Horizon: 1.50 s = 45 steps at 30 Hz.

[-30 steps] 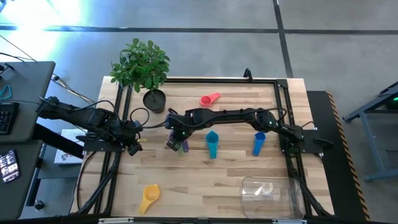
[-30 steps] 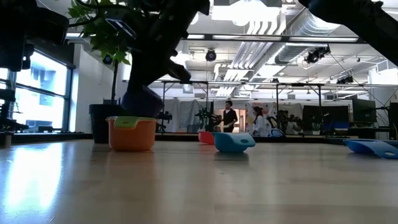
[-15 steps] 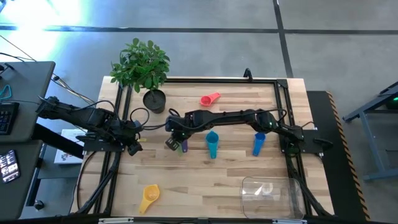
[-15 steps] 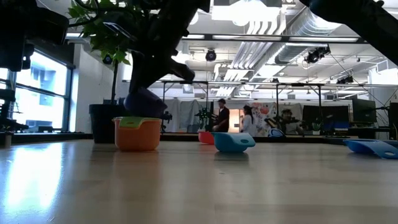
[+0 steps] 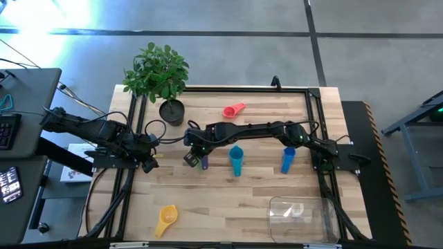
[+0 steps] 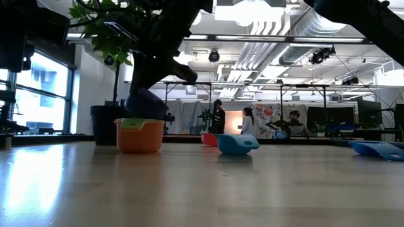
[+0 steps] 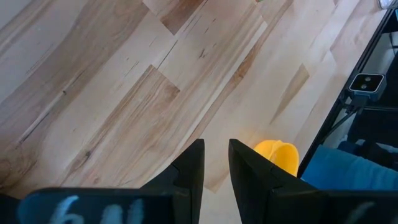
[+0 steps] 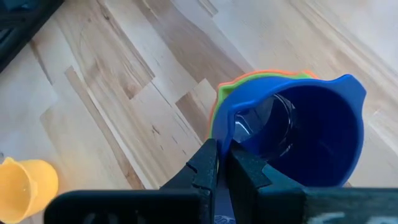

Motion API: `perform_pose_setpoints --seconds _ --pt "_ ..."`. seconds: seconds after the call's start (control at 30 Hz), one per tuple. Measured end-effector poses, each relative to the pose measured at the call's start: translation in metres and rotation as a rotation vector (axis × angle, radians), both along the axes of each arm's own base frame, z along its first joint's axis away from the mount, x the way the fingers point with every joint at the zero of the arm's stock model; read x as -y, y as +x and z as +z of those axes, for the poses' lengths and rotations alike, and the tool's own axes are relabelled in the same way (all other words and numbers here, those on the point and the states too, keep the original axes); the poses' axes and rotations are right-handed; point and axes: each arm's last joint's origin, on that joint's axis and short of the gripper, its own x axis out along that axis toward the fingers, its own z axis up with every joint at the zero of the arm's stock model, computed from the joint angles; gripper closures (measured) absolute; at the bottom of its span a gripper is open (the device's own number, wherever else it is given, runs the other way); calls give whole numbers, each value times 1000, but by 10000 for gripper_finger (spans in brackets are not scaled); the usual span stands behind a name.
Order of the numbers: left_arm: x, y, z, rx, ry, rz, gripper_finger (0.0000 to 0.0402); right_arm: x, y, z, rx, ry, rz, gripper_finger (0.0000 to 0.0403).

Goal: Nest measuring cups in basket
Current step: Stack the violet measuring cup on the green measuring cup

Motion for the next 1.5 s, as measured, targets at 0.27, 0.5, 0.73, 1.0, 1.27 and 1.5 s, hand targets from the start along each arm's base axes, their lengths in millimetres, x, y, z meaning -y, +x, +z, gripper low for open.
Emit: perform_pose_setpoints --seconds 0.27,0.5,0.73,1.0,1.27,1.5 --pt "0 0 0 0 0 0 339 1 0 -1 -5 8 -4 386" --pt "0 0 0 0 0 0 339 1 0 -1 -5 21 -18 386" --pt "0 0 0 -1 0 0 339 2 -1 -2 -19 19 -21 324" --pt "0 0 0 0 0 0 339 6 -1 -2 -13 14 -37 252" --pt "0 0 0 0 0 0 339 7 -4 -4 -52 35 -53 250" --pt "0 0 0 1 -1 0 339 2 -25 12 -188 -26 -57 260"
